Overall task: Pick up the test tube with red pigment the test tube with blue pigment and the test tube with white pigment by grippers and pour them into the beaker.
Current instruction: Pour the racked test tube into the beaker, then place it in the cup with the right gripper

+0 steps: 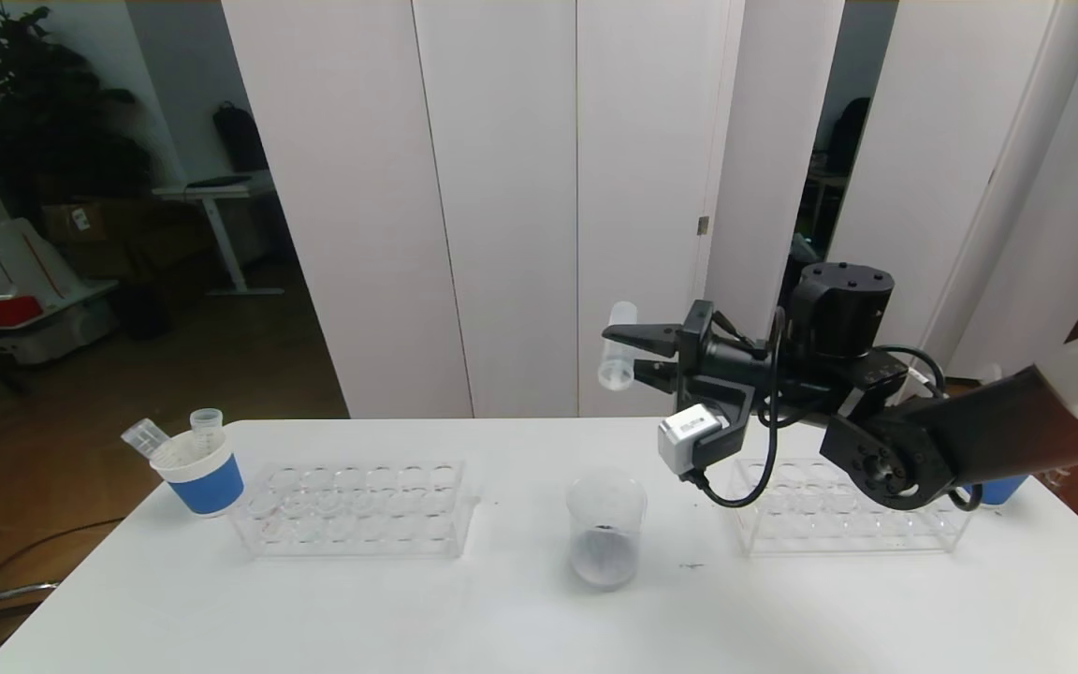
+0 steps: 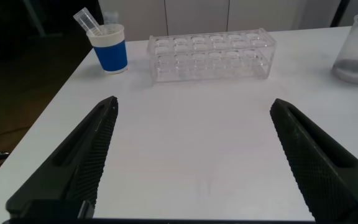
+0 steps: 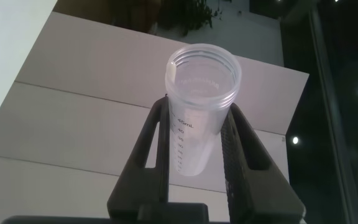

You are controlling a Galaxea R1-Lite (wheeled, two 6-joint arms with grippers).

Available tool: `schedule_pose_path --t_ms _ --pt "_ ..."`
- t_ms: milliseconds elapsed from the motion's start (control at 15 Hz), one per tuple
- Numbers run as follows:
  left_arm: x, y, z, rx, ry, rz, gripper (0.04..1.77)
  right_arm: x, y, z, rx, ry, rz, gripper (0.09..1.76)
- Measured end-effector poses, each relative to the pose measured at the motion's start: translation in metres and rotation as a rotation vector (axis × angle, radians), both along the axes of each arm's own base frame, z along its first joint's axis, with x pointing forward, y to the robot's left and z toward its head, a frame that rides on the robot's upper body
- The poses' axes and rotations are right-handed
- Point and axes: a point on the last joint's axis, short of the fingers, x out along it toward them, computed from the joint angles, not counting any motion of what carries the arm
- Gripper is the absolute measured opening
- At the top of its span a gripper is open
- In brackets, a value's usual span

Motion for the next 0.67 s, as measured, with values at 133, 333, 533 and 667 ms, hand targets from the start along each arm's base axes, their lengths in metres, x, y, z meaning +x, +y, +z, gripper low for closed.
schedule_pose_path --t_ms 133,333,533,667 --pt "0.0000 0.0000 0.0000 0.000 0.000 0.000 1.75 -0.0008 0.0021 0.0009 0.001 -0.008 0.005 0.57" --pt "0.0000 0.0000 0.0000 0.000 0.000 0.000 1.75 -0.0006 0.0033 0.0030 -0.002 -0.027 0.008 0.57" --pt "0.0000 0.0000 0.0000 0.000 0.000 0.000 1.75 -0.0006 0.0034 0.0038 -0.007 -0.045 0.008 0.57" --pt "0.0000 0.0000 0.0000 0.000 0.000 0.000 1.75 -0.0011 0.0044 0.0039 -0.007 -0.046 0.010 0.57"
